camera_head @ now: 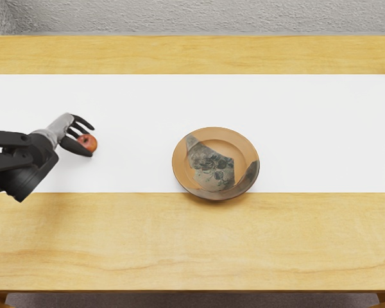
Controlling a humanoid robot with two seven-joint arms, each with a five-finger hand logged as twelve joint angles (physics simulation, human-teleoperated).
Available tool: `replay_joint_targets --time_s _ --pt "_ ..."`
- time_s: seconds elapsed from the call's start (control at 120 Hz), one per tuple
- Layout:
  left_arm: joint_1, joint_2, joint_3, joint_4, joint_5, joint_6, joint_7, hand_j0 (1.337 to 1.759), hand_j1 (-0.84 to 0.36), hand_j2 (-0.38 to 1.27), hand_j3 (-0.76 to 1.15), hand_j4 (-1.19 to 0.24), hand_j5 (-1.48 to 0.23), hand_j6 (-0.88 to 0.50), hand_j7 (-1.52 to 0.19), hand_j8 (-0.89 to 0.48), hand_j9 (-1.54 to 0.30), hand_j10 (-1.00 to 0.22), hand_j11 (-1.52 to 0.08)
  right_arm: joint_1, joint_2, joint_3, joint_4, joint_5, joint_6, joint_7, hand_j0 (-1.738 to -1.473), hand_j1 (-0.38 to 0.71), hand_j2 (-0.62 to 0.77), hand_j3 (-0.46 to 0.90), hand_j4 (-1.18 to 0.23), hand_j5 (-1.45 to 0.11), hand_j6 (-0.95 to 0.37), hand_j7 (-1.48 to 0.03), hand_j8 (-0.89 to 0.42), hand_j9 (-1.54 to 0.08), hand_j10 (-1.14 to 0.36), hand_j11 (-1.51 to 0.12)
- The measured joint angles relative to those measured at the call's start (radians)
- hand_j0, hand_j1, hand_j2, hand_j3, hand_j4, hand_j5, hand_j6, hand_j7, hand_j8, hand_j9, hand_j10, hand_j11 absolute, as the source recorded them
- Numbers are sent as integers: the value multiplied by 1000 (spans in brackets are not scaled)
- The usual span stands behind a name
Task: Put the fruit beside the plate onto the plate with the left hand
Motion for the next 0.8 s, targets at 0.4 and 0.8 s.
replay_joint_targets --time_s 0.4,0.8 --pt "-14 3 25 -1 0 0 0 1656 -279 408 0 -676 -910 -478 -904 -524 -910 -677 -911 0 0 0 0 0 0 0 -1658 -349 0 0 0 0 0 0 0 0 0 0" --pt "-82 -64 24 -3 -2 -1 -1 1657 -341 548 0 -694 -974 -448 -944 -511 -948 -708 -951 0 0 0 0 0 0 0 -1658 -349 0 0 0 0 0 0 0 0 0 0"
